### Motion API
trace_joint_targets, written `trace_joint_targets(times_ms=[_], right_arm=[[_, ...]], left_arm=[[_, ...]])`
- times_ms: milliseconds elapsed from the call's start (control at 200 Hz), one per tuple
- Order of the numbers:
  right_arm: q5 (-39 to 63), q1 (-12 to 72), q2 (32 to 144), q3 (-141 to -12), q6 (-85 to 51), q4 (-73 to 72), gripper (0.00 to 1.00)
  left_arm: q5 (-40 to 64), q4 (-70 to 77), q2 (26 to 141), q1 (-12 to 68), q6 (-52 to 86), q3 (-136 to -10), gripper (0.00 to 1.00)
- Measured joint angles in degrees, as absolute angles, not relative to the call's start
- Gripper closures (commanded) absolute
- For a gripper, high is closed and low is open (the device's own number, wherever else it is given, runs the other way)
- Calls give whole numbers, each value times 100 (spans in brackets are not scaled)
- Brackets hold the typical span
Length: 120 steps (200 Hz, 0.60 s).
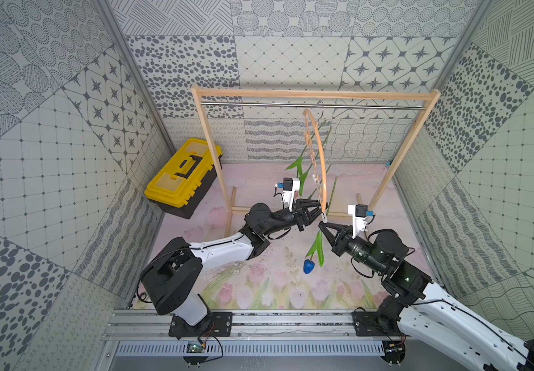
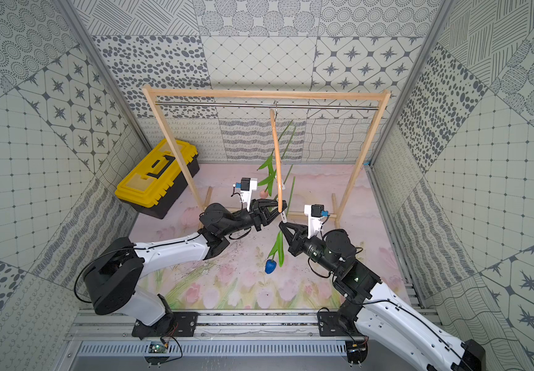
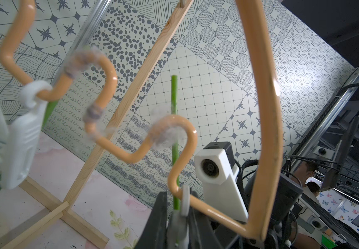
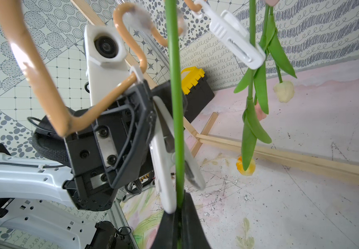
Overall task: Dry the flowers on a clothes hanger
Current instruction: Clamp the flower onto the hanger.
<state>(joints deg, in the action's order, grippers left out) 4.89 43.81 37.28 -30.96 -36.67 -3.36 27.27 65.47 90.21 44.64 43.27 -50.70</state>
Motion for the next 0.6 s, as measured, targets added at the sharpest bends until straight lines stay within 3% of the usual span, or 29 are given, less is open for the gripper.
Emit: trace_joint_targets(times_ms=[600], right_arm=[[421,4381,3603,-2836,-3975,-388,100]], left_arm=[[2526,6827,9080,4480,4436,-4919,100]])
